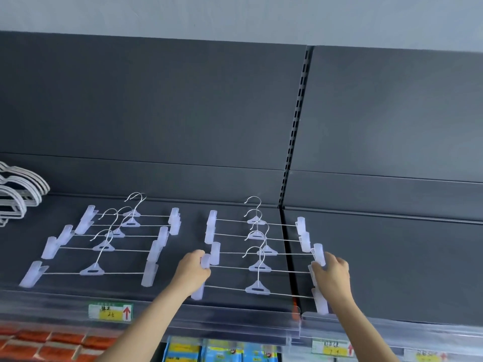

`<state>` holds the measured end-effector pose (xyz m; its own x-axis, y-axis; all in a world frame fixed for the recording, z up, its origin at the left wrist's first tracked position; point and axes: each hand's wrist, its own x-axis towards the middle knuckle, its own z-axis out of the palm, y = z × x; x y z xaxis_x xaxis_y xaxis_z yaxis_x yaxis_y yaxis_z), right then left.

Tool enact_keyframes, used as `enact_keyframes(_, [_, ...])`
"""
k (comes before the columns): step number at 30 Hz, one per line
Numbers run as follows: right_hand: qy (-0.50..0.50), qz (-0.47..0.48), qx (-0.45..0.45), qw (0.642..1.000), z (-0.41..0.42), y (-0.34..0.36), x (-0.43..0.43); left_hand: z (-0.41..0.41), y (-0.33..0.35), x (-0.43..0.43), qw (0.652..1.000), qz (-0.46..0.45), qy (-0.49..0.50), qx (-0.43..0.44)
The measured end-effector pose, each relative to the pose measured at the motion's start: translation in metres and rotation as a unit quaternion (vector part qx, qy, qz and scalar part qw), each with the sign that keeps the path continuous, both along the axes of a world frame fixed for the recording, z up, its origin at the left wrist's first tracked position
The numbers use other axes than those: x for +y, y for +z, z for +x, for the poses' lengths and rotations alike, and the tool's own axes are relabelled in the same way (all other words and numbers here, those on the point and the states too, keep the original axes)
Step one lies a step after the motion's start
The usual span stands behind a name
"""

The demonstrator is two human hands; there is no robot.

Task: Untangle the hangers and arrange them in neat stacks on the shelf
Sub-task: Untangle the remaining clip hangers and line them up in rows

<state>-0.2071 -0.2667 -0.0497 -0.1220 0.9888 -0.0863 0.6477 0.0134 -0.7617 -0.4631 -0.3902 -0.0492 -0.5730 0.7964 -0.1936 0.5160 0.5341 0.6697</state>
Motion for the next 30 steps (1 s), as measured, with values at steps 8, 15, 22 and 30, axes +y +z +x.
enact_keyframes(8, [-0.009,-0.019,-0.004,1.0,0.0,0.0,-0.005,0.0,-0.003,-0.003,0.999,0.034,0.025,-0.002])
enact_keyframes(15, [-0.007,-0.024,0.019,1.0,0.002,-0.011,0.0,0.0,-0.001,0.01,0.997,0.037,0.058,0.039])
enact_keyframes(22, [-0.017,-0.018,-0.019,1.0,0.0,-0.008,-0.002,-0.001,-0.004,0.013,0.991,0.059,0.108,0.062])
enact_keyframes(30, [0.017,-0.014,-0.001,1.0,-0.003,-0.007,-0.005,-0.005,-0.004,0.014,0.994,0.078,0.078,0.006])
